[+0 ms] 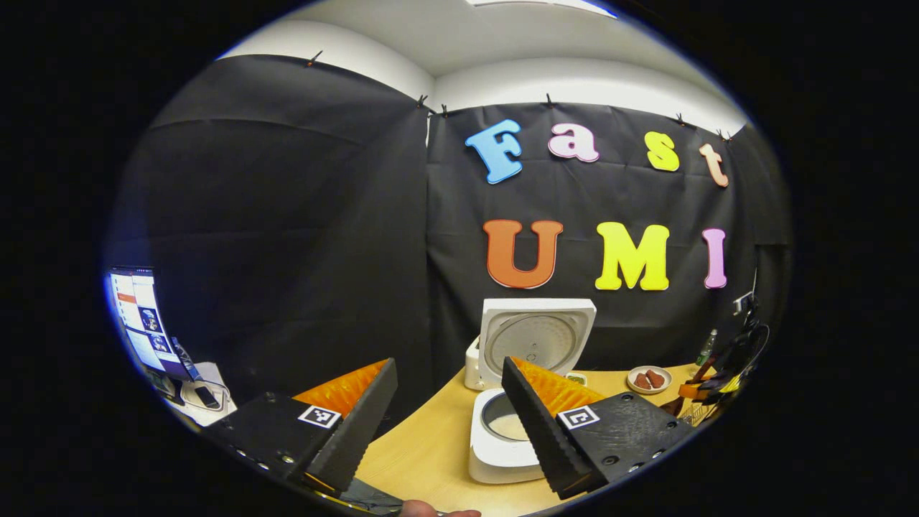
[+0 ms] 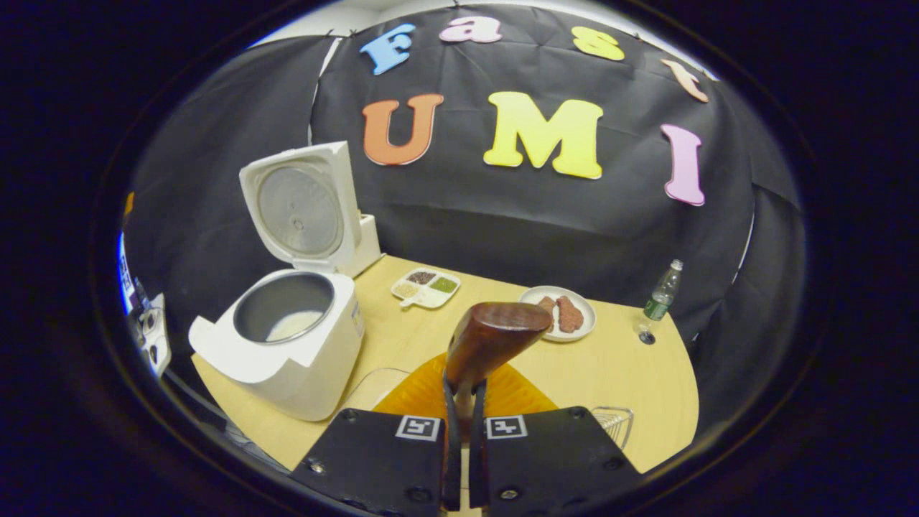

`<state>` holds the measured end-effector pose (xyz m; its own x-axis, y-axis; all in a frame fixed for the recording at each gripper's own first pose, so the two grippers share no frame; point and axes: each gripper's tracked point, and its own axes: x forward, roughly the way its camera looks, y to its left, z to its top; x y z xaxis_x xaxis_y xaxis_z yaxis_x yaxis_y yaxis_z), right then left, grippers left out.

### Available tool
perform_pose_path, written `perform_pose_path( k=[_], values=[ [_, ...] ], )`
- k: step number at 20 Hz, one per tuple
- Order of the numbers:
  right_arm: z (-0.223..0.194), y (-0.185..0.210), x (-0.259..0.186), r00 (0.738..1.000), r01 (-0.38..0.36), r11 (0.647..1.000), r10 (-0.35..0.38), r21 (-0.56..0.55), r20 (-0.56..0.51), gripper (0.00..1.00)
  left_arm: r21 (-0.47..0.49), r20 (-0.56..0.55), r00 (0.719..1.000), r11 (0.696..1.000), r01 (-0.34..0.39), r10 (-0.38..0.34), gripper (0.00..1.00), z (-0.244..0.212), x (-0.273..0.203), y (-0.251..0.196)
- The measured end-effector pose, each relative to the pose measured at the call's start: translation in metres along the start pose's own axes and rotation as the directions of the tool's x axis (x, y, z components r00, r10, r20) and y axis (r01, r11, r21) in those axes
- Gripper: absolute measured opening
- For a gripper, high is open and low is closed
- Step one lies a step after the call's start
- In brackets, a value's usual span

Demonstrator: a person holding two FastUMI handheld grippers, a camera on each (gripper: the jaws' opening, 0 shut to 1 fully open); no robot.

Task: Close the left gripper, press the button to open the rice cooker; take a wooden spoon from the chopstick holder with the right hand, scoop a spoonful of rice and pour it into the rice cooker, then put the wooden spoon back into the chopstick holder.

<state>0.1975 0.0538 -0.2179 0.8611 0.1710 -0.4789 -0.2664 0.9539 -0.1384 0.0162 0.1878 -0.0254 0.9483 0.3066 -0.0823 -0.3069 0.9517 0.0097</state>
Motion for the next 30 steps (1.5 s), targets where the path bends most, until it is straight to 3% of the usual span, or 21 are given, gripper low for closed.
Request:
perform_pose_path(
  k=[6,11,13,17,21,27,30],
  values=[
    [-0.039,-0.008,0.039,0.993,0.106,0.978,-0.112,-0.182,-0.023,0.1,0.017,-0.04,0.999,0.999,-0.036,0.036,0.94,-0.01,-0.006,0.005],
    [-0.061,0.012,0.061,0.994,0.073,0.983,-0.086,-0.166,-0.068,0.1,0.024,-0.042,0.996,0.997,-0.072,0.073,0.94,-0.006,-0.012,0.013],
    [-0.063,0.032,0.066,0.996,0.011,0.99,-0.023,-0.14,-0.083,0.1,0.025,-0.042,0.995,0.996,-0.088,0.089,0.94,-0.006,-0.017,0.017],
    [-0.066,0.071,0.064,0.987,-0.112,0.993,0.106,-0.047,-0.12,0.1,0.027,-0.054,0.993,0.995,-0.1,0.102,0.94,-0.013,-0.027,0.021],
    [-0.068,0.082,0.058,0.97,-0.17,0.977,0.189,0.126,-0.15,0.1,0.023,-0.057,0.993,0.995,-0.1,0.101,0.95,-0.011,-0.026,0.017],
    [-0.069,0.085,0.048,0.936,-0.227,0.878,0.316,0.422,-0.153,0.1,0.026,-0.055,0.996,0.997,-0.068,0.069,0.94,-0.008,-0.028,-0.002],
    [-0.072,0.073,0.04,0.932,-0.203,0.799,0.335,0.566,-0.14,0.1,0.034,-0.05,0.998,0.998,-0.046,0.047,0.95,-0.005,-0.026,-0.015]
  ],
)
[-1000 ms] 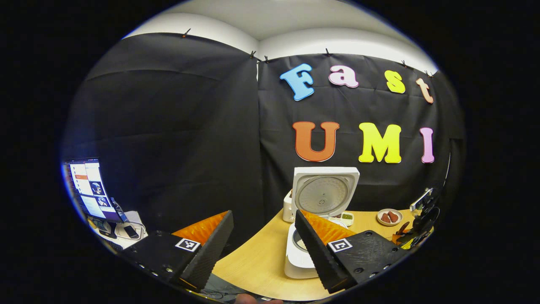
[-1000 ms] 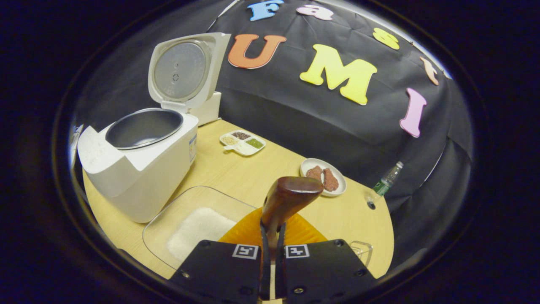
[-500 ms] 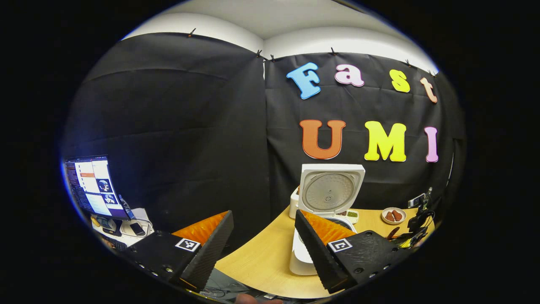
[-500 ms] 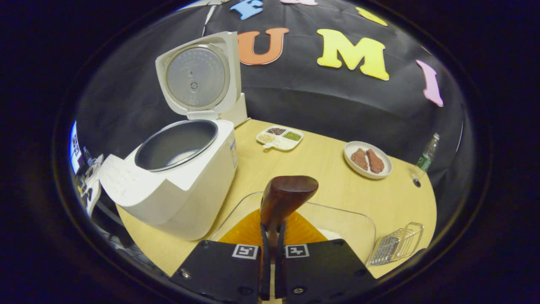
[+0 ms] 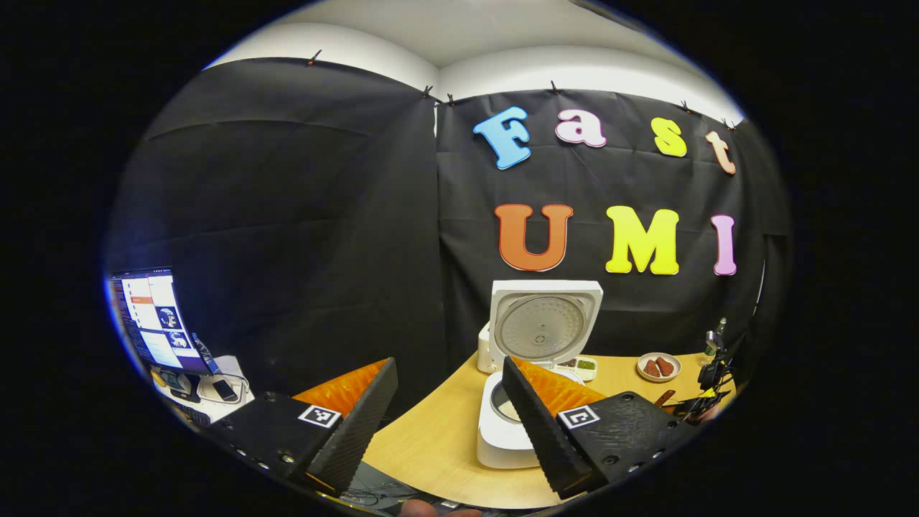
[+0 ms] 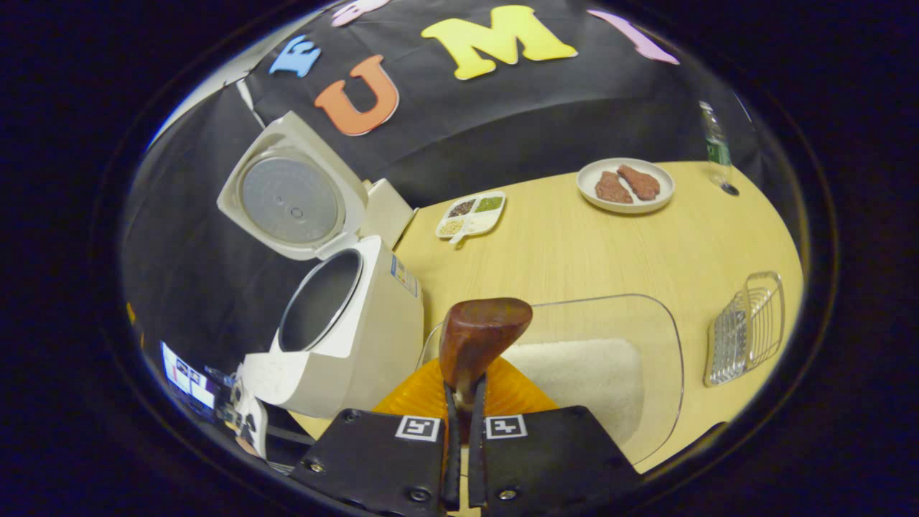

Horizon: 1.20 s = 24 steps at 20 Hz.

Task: Close the left gripper, press the button to open the rice cooker; take a wooden spoon from the chopstick holder with the right hand, scoop a spoonful of rice and pour it into the rice cooker, then put the wooden spoon back into the chopstick holder.

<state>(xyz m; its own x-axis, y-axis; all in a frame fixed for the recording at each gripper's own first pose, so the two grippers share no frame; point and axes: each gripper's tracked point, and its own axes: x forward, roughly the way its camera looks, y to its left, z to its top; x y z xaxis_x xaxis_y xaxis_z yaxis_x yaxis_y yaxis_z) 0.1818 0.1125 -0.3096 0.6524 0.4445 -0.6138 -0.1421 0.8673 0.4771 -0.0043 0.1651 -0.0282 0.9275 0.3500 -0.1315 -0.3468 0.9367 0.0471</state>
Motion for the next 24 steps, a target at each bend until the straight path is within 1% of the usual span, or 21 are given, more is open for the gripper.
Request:
perform_pose_path(
  k=[2,5,9,11,14,17,20,24],
  values=[
    [0.003,-0.012,-0.008,1.0,-0.018,0.99,0.017,0.143,0.008,0.1,0.0,0.005,1.0,1.0,0.019,-0.019,0.95,0.003,-0.003,-0.009],
    [0.008,-0.028,-0.017,0.998,-0.054,0.951,0.041,0.303,0.049,0.1,0.002,0.004,0.998,0.998,0.056,-0.056,0.95,0.004,-0.003,-0.023],
    [0.028,-0.046,-0.035,0.989,-0.107,0.91,0.054,0.402,0.141,0.1,0.006,-0.036,0.994,0.995,0.104,-0.104,0.95,-0.002,0.001,-0.044],
    [0.041,-0.055,-0.049,0.981,-0.129,0.888,0.05,0.441,0.185,0.1,0.003,-0.034,0.991,0.991,0.131,-0.131,0.95,0.002,0.003,-0.054],
    [0.064,-0.06,-0.073,0.967,-0.172,0.858,0.054,0.485,0.248,0.1,-0.002,-0.027,0.986,0.987,0.162,-0.162,0.94,0.005,0.006,-0.064],
    [0.092,-0.05,-0.097,0.948,-0.226,0.836,0.071,0.501,0.309,0.1,-0.016,-0.001,0.983,0.983,0.185,-0.185,0.95,0.012,0.008,-0.068],
    [0.122,-0.027,-0.115,0.929,-0.278,0.833,0.107,0.477,0.355,0.1,-0.015,0.02,0.981,0.981,0.193,-0.192,0.95,0.014,0.009,-0.066],
    [0.152,0.019,-0.118,0.907,-0.351,0.825,0.182,0.443,0.381,0.09,-0.01,0.043,0.98,0.981,0.196,-0.195,0.94,0.015,0.004,-0.056]
  ],
)
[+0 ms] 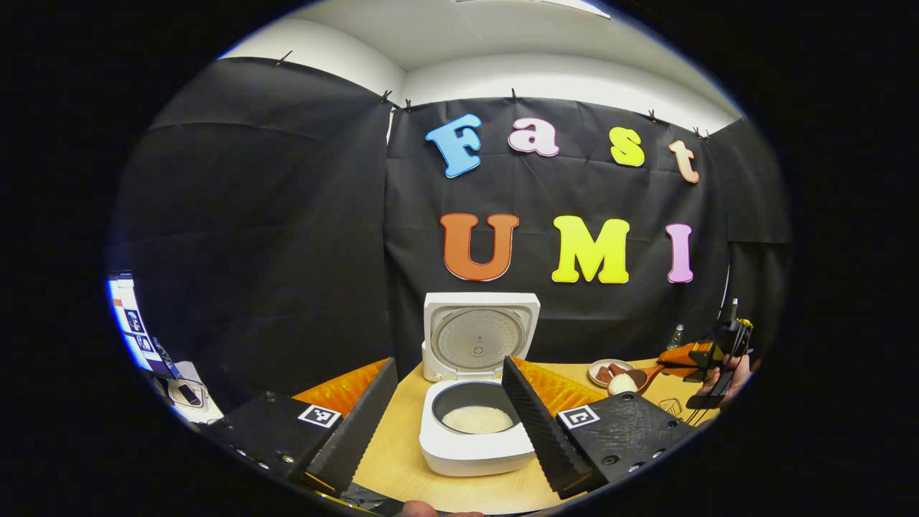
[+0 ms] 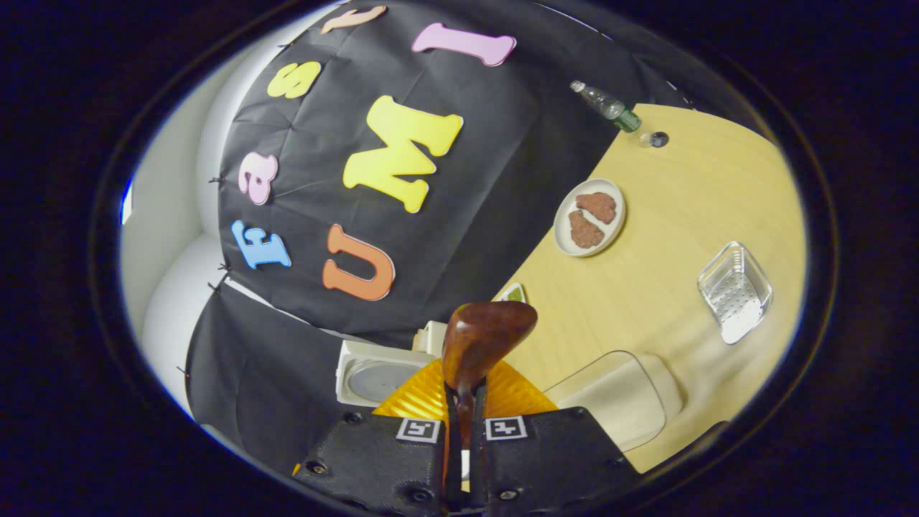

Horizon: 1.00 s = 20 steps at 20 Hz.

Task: Close the left gripper, press the button to open the rice cooker; take a wooden spoon from the chopstick holder with the right hand, scoop a spoonful of rice and pour it into the rice cooker, then put the wooden spoon back into the chopstick holder.

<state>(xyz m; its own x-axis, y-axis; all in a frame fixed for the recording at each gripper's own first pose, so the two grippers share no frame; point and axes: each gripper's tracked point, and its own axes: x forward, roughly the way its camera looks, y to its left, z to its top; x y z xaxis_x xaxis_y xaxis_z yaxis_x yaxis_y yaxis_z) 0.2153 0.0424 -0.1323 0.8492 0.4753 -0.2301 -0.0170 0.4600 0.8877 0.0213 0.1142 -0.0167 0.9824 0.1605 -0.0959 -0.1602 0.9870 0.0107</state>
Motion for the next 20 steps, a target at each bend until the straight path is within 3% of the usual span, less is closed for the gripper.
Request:
perform_pose_path(
  k=[7,12,15,20],
  values=[
    [-0.055,0.07,0.068,0.989,-0.076,0.991,0.06,-0.113,-0.138,0.09,-0.034,0.067,0.997,0.999,-0.022,0.024,0.95,0.009,-0.019,0.023],
    [-0.094,0.101,0.121,0.982,-0.07,0.964,0.022,-0.258,-0.187,0.1,-0.067,0.092,0.995,0.997,-0.023,0.029,0.95,0.014,-0.031,0.04],
    [-0.107,0.115,0.142,0.985,-0.058,0.905,-0.018,-0.422,-0.173,0.1,-0.064,0.113,0.992,0.997,-0.042,0.049,0.94,0.017,-0.039,0.054],
    [-0.132,0.122,0.17,0.984,-0.06,0.802,-0.052,-0.594,-0.169,0.1,-0.059,0.131,0.99,0.997,-0.052,0.06,0.94,0.02,-0.048,0.067]
  ],
)
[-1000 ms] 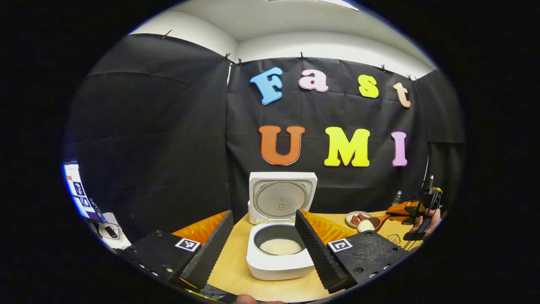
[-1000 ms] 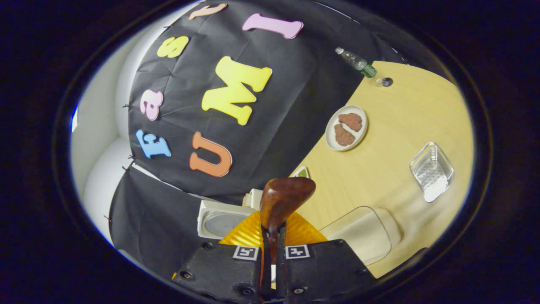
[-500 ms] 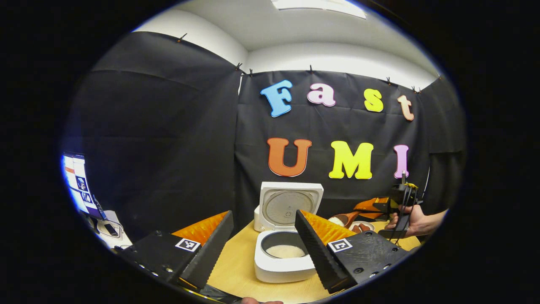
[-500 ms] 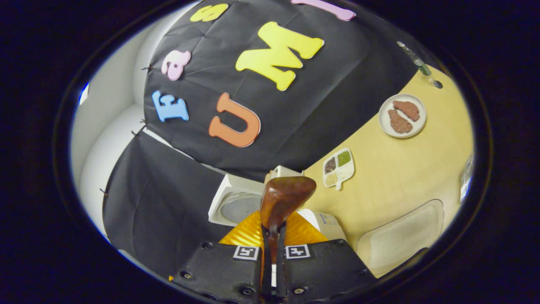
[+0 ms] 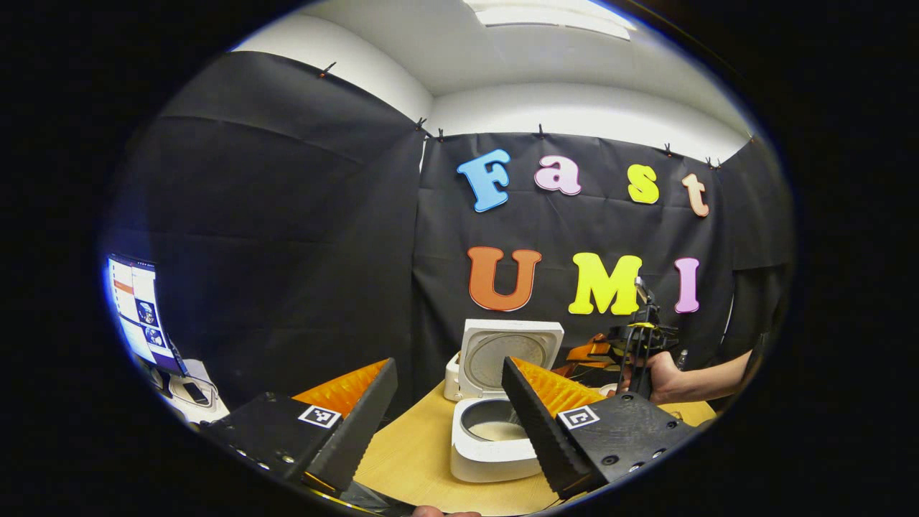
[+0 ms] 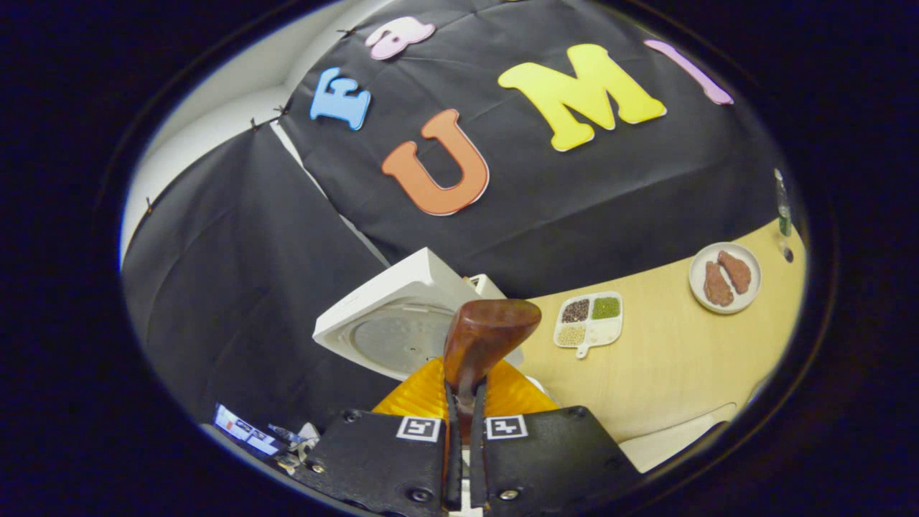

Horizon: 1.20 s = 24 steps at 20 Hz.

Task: Close the left gripper, press the button to open the rice cooker; take a wooden spoon from the chopstick holder with the right hand, scoop a spoonful of rice and pour it into the rice cooker, then put the wooden spoon back into the chopstick holder.

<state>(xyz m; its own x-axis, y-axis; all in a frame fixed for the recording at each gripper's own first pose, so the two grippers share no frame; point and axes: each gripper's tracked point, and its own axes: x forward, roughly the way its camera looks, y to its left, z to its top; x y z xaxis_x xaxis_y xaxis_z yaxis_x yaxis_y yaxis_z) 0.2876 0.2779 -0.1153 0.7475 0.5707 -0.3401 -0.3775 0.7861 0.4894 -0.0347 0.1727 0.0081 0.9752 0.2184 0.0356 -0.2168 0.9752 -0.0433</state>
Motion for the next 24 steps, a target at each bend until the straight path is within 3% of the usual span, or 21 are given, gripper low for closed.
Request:
perform_pose_path(
  k=[5,12,17,24],
  values=[
    [-0.008,0.008,0.008,0.999,0.043,0.982,-0.043,-0.182,0.003,0.09,0.001,-0.025,1.0,1.0,-0.017,0.017,0.94,-0.011,-0.012,0.012],
    [-0.005,0.028,0.021,0.999,0.049,0.912,-0.042,-0.406,0.026,0.1,-0.008,-0.039,0.999,1.0,-0.027,0.027,0.94,-0.02,-0.019,0.012],
    [-0.013,0.055,0.019,0.999,0.037,0.774,-0.006,-0.632,0.051,0.1,0.001,-0.046,0.999,1.0,-0.012,0.012,0.94,-0.025,-0.022,0.001],
    [-0.03,0.091,0.01,0.995,0.019,0.536,0.076,-0.844,0.071,0.1,0.004,-0.051,0.999,1.0,-0.015,0.015,0.94,-0.027,-0.027,-0.006]
  ],
)
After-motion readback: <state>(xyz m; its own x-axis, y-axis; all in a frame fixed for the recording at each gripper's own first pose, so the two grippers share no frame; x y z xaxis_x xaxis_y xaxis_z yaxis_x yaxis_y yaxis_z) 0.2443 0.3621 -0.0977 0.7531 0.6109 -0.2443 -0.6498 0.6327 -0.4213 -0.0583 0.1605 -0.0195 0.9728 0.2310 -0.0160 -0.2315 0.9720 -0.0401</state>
